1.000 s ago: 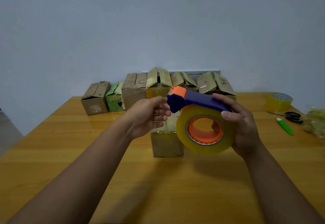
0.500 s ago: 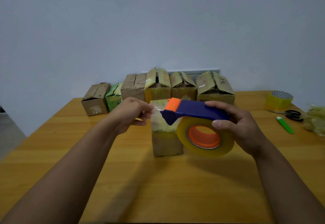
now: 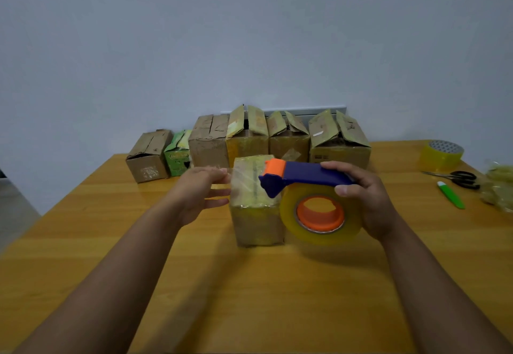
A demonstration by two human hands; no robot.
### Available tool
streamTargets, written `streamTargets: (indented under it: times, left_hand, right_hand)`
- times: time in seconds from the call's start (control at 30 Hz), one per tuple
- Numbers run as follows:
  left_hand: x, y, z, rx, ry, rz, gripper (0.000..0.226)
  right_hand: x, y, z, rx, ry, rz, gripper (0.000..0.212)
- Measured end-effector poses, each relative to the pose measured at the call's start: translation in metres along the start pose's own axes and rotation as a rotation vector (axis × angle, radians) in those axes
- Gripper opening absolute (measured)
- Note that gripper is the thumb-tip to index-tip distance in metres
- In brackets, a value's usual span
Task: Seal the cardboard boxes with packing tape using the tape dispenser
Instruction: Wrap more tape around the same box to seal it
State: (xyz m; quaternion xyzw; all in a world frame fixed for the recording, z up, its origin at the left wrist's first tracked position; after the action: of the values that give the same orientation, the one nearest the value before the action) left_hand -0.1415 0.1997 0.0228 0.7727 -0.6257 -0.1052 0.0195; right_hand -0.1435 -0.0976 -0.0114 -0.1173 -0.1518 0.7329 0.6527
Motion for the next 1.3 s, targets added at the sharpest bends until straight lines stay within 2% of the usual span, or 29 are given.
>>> streamTargets:
  times: [0.13,0.3,0.43,0.7,0.8,0.97,1.3]
  left_hand:
    - [-0.014,-0.005,-0.001,0.017,0.008,-0.024,0.021]
    - [-0.031,0.003,-0.004,0.23,-0.442,0.004,0.024]
    - [-0.024,0.009,-0.007,0.343,-0.567,-0.062,0.021]
    - [-0.018,0.016,0.01,0.288,-0.452,-0.105,0.025]
    - [-0.02,0.014,0.021,0.206,-0.364,-0.1,0.039]
    - [-0.021,0.011,0.028,0.177,-0.231,-0.116,0.023]
    - [-0.016,0.006,0.036,0.131,-0.183,-0.082,0.02]
  right_hand:
    - [0.018,0.0,-0.006,-0.008,-0.039,-0.012,0.048]
    - [0.01,0.0,0.004,-0.012,0.016,-0.017,0.047]
    - [0.007,0.004,0.015,-0.024,0.081,0.011,0.048]
    - [0.006,0.014,0.023,-0.017,0.235,0.063,0.047]
    - [0.006,0.015,0.021,-0.001,0.27,0.07,0.047]
    - [0.006,0.014,0.02,-0.009,0.3,0.084,0.046]
    - [0.001,0.015,0.018,-0.006,0.333,0.089,0.047]
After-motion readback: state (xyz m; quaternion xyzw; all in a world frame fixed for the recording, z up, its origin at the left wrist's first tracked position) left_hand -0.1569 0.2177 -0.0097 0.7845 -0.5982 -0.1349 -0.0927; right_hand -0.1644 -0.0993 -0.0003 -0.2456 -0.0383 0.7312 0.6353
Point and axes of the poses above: each hand's wrist, its own y-axis away from the middle knuckle, its own x-axis out of the palm, z = x × y, the point moved 1 cm from there along -y, towards the middle knuckle, and after that the axes turned 7 degrees about -z, right-handed, at the moved point
